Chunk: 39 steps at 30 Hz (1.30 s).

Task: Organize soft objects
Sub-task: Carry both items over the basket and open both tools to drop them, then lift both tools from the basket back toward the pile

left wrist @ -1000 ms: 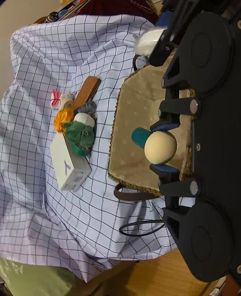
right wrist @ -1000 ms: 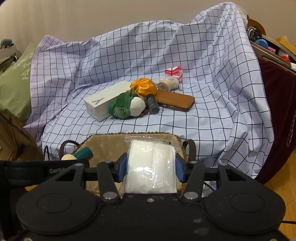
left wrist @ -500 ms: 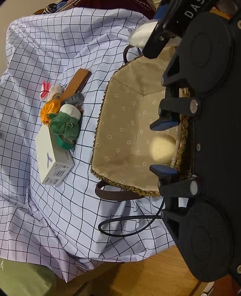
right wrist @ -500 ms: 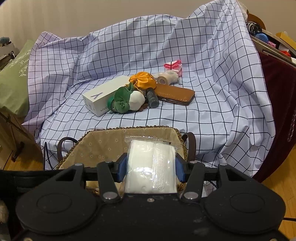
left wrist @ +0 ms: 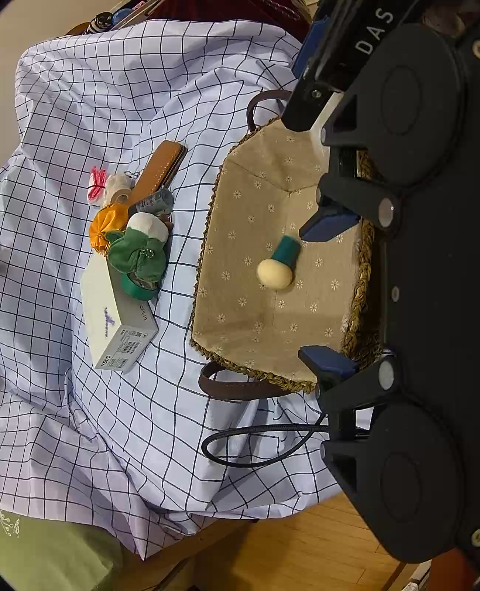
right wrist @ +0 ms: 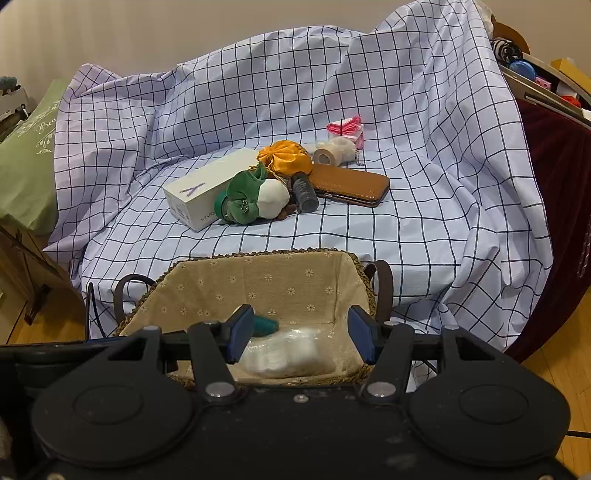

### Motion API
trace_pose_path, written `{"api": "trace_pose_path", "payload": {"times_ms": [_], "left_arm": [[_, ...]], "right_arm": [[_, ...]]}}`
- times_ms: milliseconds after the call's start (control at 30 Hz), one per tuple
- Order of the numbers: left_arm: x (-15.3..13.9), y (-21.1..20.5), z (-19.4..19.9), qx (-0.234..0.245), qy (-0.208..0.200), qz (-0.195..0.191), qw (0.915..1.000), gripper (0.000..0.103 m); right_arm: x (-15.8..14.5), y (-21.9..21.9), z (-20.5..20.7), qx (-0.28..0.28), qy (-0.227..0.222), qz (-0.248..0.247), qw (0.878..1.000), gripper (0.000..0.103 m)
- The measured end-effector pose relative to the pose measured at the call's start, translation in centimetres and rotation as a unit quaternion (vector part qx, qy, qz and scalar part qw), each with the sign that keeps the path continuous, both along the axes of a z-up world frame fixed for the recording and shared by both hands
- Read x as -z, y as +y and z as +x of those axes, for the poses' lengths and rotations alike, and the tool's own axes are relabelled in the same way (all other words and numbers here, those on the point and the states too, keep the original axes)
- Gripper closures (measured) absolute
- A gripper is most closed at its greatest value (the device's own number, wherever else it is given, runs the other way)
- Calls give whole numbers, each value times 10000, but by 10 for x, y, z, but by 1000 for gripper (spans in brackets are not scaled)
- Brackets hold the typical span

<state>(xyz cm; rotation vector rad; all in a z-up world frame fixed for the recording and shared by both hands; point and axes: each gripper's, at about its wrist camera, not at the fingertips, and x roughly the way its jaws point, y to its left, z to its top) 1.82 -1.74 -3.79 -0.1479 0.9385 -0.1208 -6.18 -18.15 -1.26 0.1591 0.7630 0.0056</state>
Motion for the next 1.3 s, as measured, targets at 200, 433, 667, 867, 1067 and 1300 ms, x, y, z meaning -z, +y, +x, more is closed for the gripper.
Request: {"api": "trace_pose_path", "payload": {"times_ms": [200, 433, 667, 867, 1067, 1300], "left_arm": [[0, -1, 1, 6, 8, 7, 10000, 43], [-1, -1, 0, 11, 11, 14, 10000, 42], [0, -2, 0, 43, 17, 58, 10000, 41], [0, -5, 0, 99, 3, 124, 9999, 35], [-1, -5, 0, 124, 17, 145, 9998, 32], [-1, -7, 2, 211, 41, 130, 9997, 26]], "right_arm": [[1, -2, 1, 38, 25, 22, 10000, 47], [2, -2, 1, 64, 46, 40, 10000, 47], [2, -2, 1, 95, 62, 44, 9999, 46], [3, -2, 2, 107, 74, 53, 9999, 45], [3, -3, 2, 115, 79, 67, 9999, 44], [5, -7, 5, 164, 98, 106, 9998, 42]]}}
